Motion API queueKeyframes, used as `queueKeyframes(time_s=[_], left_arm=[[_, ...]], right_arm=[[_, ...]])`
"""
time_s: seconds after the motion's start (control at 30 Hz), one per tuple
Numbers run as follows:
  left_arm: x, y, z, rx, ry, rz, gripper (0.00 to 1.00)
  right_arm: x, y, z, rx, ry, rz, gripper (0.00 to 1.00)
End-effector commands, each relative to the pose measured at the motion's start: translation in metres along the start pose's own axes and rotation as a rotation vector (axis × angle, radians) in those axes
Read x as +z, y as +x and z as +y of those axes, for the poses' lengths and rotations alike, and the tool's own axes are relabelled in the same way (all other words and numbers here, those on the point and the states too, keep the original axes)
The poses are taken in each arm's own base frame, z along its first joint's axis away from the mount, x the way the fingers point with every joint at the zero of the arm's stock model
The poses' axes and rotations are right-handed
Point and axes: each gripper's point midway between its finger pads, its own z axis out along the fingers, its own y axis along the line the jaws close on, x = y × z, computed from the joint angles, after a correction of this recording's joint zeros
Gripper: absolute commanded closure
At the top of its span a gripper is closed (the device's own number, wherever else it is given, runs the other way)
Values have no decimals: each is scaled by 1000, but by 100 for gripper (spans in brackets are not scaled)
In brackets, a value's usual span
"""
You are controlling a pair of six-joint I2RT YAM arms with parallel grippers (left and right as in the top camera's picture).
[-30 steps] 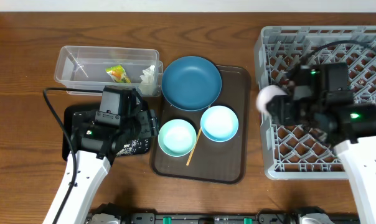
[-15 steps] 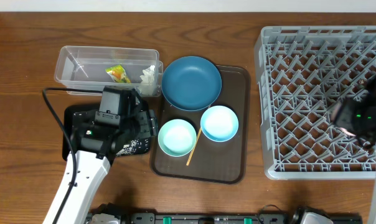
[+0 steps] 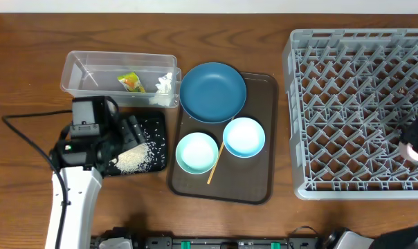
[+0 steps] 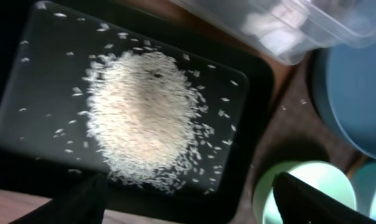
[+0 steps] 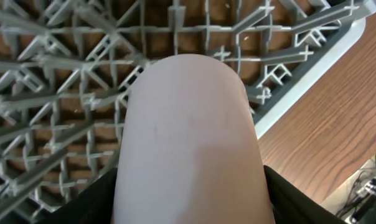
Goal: Sort waste into correct bins and load items into the dishwasher rack
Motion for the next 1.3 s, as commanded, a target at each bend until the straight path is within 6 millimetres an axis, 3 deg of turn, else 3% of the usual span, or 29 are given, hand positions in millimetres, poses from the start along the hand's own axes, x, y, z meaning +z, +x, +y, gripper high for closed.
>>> queueKeyframes(time_s=[0.0,0.33,0.37,0.77,1.13,1.27], left_arm=[[-2,-6,9,-19,-34,-19,12],[-2,-6,9,-18,-34,-19,10],[-2,-6,9,-19,-34,-19,5],[-2,-6,9,-19,-34,-19,4],[-2,-6,9,-18,-34,-19,3],[-2,-6,9,-19,-34,-19,3]], right_arm=[[2,-12,-8,67,11,-21,99],[12,-30,-21,179,-28,-46,99],[13,-32,-20,186,-45,-43,99],[-17,-88,-21,188,-81,6,99],[23,-76,-61,289,-20,172,99],[31,-76,-66,319,-42,190,99]])
